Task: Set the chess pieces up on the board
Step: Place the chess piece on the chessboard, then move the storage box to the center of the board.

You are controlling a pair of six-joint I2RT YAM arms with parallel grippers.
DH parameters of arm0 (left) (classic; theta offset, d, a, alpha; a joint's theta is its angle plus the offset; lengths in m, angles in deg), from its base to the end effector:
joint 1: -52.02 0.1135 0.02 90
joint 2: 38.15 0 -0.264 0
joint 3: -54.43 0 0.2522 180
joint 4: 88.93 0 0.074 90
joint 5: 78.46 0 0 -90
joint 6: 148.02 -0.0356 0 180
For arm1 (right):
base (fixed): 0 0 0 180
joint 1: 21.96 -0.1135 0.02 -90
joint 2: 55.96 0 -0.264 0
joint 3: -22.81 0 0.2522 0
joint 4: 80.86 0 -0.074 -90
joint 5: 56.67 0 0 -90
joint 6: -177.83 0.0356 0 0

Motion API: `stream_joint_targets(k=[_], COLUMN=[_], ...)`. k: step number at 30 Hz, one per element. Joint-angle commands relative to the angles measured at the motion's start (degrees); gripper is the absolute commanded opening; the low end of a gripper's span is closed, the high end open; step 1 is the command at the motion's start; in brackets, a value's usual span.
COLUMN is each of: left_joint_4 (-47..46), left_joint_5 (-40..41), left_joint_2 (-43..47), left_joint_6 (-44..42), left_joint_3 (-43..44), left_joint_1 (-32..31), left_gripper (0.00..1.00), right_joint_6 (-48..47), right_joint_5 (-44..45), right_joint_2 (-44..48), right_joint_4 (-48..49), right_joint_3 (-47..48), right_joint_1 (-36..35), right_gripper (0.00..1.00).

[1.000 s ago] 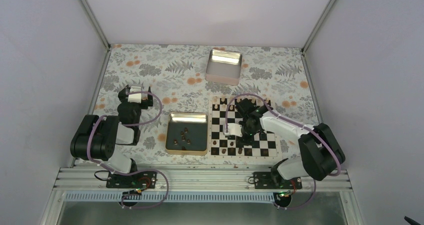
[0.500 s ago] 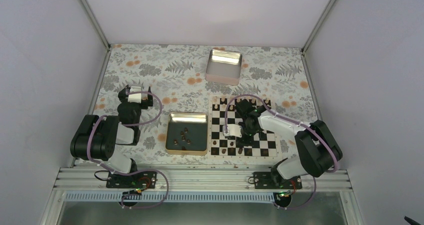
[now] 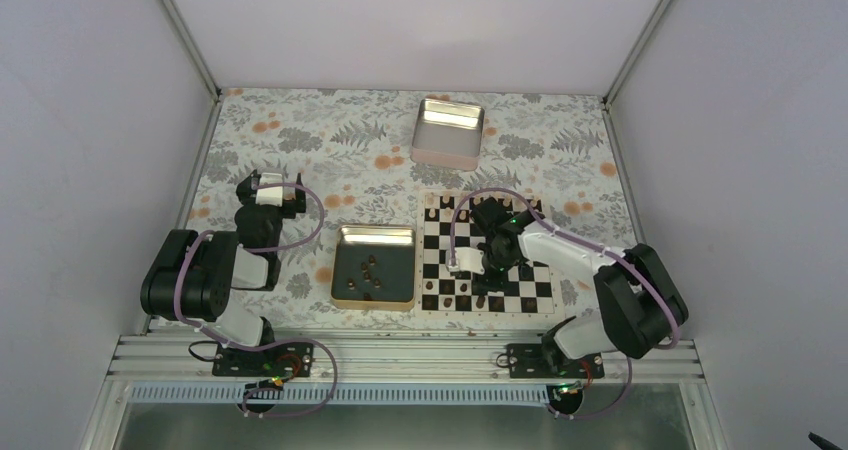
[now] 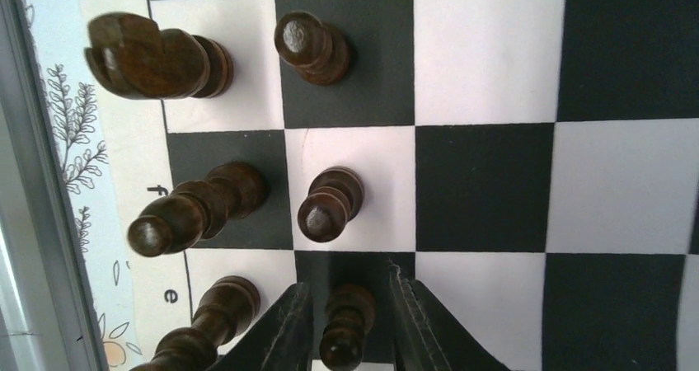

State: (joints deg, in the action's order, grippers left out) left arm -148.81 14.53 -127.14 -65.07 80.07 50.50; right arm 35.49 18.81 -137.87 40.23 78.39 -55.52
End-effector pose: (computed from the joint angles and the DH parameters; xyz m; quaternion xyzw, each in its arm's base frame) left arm 0.2378 -0.0045 0.1454 0.0366 0.7272 0.0520 0.6834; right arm 0.1766 0.1279 0.1549 -0.6792 0.7219 0.1179 0.0612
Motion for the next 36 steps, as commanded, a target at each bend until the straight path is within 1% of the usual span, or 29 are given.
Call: stream_joint_targets(k=[1,11,16,21,26,28,31,36], left_joint_4=[-2.20,-2.20,-2.18,-2.28,-2.29,-2.33,-2.38,-2.42], left_joint_5=[-0.40,-0.44,-0.43,-0.48,-0.48,-0.48,-0.48,-0.45], left_joint_2=[-0.55,-0.49,-0.51,-0.53,-0.49,-0.55,-0.53,-0.52], left_joint_6=[-0.20,-0.13,-0.16,-0.23,-0.20,-0.18,-0.17,-0.17], left_joint_3=[0.20,0.13,0.16,0.18,0.17,0.16,0.07,0.08], left_joint_1=[-0.24,-0.24,-0.24,-0.24,-0.24,-0.24,-0.19,-0.28], left_gripper=[1.00,1.00,1.00,1.00,1.00,1.00,1.00,1.00], right_joint_6=[-0.13,-0.56,-1.16,-1.10,0.00,0.60,1.29,4.06], right_joint_5=[-1.49,-1.06,-1.01,-2.02,-1.24,-0.78,-1.61,-6.78], right_joint_2=[2.17,2.56,0.58,-4.84,-13.99,-19.04,-23.90,-28.42], right_joint_4=[-2.06,-3.88,-3.49,-2.62,-3.10,-2.87,-3.01,-2.33], right_joint_3=[2.51,5.87,11.77,22.72,34.09,37.38,42.03,47.77], right_joint_1=[0.60,0.69,0.63,-1.09,-7.65,-10.43,-13.45,-16.94], right_gripper=[0.26,0.26,0.28,0.31,0.31,0.31,0.30,0.31])
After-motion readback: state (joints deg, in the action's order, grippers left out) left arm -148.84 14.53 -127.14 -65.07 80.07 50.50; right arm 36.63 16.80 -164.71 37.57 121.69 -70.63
